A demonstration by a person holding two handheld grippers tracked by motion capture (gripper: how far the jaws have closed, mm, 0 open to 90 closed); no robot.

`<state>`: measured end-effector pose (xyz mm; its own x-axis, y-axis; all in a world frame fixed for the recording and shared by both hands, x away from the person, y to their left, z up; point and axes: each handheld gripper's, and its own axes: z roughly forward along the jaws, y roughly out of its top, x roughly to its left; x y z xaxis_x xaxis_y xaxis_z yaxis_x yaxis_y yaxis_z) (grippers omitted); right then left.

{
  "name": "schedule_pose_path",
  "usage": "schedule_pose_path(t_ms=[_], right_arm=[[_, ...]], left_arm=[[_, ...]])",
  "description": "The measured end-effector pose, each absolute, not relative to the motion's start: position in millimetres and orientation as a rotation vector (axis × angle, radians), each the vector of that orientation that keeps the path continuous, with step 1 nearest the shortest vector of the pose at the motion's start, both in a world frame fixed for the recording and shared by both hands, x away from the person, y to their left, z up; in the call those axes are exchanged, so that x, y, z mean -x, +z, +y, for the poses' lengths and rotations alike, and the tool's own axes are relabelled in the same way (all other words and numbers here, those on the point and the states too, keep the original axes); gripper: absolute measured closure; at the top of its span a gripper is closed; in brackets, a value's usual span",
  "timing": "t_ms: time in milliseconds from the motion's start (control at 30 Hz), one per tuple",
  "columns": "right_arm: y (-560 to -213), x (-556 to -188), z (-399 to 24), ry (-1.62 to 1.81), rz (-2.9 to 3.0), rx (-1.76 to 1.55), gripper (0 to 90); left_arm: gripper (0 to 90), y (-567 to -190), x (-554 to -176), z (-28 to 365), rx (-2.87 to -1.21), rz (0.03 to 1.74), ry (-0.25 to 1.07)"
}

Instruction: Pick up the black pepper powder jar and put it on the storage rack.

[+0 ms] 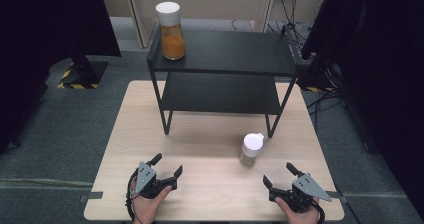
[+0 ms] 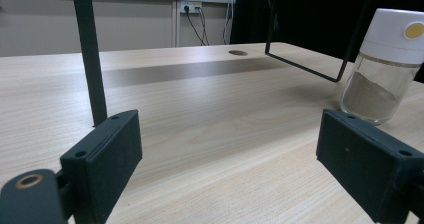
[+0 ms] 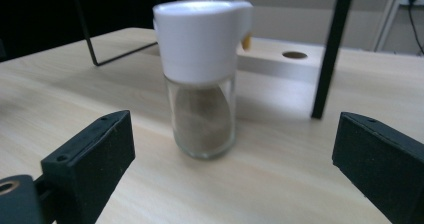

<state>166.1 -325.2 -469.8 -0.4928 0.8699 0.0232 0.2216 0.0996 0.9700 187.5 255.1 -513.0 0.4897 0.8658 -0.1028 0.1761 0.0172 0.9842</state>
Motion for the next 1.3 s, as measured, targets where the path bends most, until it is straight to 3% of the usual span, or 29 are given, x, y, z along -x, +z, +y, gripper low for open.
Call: schedule_pose_path(t_ms=[633,1300], right_arm=[[-467,-231,-280,1.392,1.891,-1.019,11.4],[-470,-248,-273,1.387,1.878,-1.024,24.5]], left_arm=[[10.1,-513,-188,256,-1.482,0.957,0.683],[10.1,-512,-188,257,-1.488,0.952,0.68]])
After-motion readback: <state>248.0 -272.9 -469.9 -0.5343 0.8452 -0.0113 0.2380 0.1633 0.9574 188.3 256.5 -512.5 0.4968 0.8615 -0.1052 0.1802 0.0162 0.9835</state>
